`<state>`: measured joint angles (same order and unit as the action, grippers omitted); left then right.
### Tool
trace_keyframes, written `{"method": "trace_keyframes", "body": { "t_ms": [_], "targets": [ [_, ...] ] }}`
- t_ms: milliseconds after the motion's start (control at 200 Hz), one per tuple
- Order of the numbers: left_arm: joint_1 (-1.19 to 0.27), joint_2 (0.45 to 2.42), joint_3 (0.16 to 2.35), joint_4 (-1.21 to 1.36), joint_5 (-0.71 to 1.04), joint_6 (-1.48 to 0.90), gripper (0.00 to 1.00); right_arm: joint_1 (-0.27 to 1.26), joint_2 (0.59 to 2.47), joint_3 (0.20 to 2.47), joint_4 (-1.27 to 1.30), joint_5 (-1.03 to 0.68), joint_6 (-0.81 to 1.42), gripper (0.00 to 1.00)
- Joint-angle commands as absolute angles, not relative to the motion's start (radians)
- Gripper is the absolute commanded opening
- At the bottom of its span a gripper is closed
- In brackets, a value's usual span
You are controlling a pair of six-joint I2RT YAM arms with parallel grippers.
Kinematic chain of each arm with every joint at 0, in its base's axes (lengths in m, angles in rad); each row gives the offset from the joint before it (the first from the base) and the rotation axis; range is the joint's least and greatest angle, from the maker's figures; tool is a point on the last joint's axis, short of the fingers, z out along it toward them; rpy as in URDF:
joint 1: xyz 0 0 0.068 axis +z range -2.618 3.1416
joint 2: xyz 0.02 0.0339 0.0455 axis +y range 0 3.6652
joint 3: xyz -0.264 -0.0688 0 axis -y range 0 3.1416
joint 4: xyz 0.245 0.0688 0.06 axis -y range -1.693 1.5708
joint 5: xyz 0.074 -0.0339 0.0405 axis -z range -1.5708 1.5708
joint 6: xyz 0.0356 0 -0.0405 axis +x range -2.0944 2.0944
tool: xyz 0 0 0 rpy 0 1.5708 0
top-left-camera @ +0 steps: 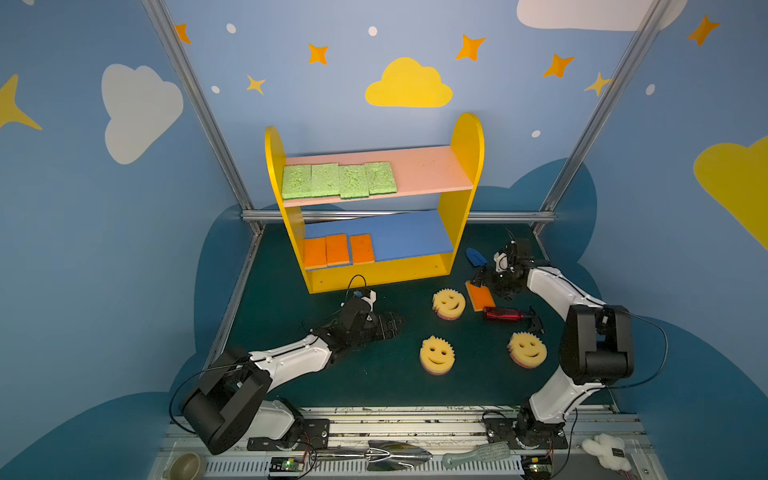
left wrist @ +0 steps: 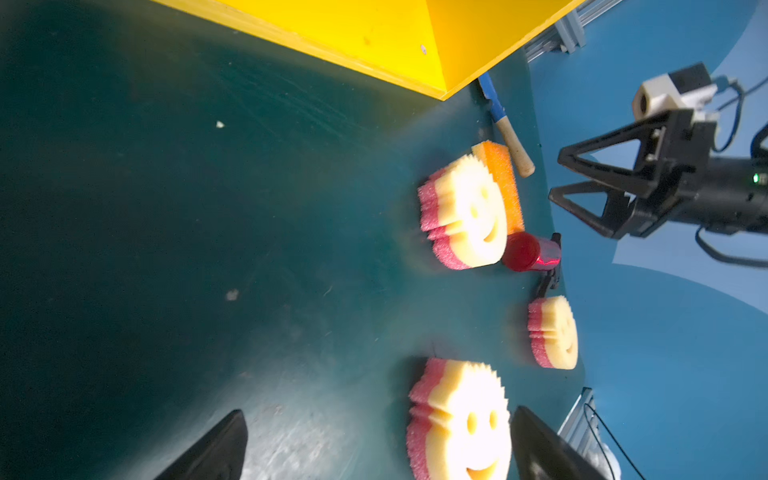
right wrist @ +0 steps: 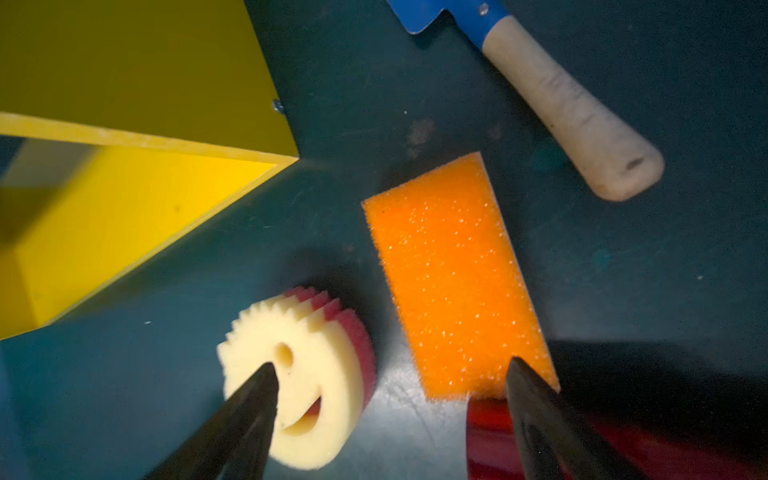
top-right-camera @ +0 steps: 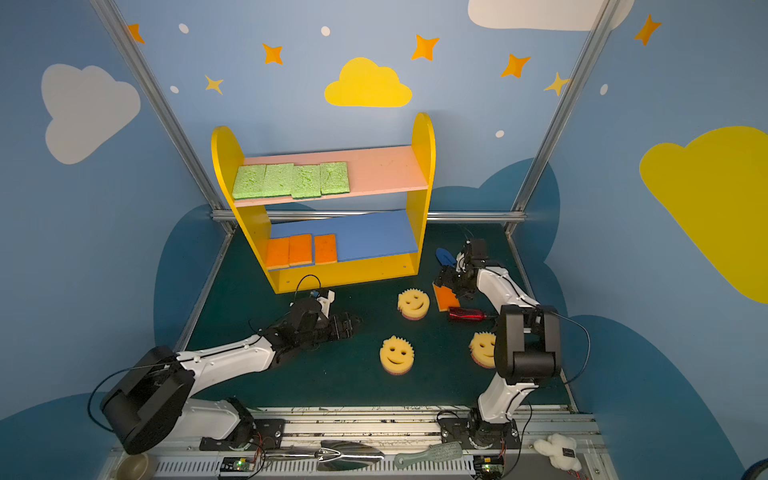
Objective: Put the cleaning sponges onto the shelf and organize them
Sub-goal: 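Grasp the orange sponge lying near the right gripper with the right gripper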
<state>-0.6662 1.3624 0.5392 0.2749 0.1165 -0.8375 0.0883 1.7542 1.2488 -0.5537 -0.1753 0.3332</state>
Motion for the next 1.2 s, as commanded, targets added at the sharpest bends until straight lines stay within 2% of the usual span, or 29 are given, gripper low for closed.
{"method": "trace_keyframes", "body": {
  "t_ms": [0,676,836,1191],
  "targets": [
    [-0.668,1.342,0.527,0.271,0.104,-0.814,0.99,0.110,1.809,1.313,-0.676,-0.031,0.254,0.86],
    [-0.577,1.236,0.421,0.222,0.124,-0.817,1.00,0.180,2.072,1.537,-0.865,0.103,0.187,0.85],
    [-0.565,1.238,0.415,0.232,0.136,-0.820,1.00,0.181,2.080,1.546,-0.873,0.106,0.189,0.85],
    [-0.549,1.217,0.418,0.215,0.153,-0.820,1.00,0.177,2.056,1.531,-0.867,0.082,0.205,0.66]
  ]
}}
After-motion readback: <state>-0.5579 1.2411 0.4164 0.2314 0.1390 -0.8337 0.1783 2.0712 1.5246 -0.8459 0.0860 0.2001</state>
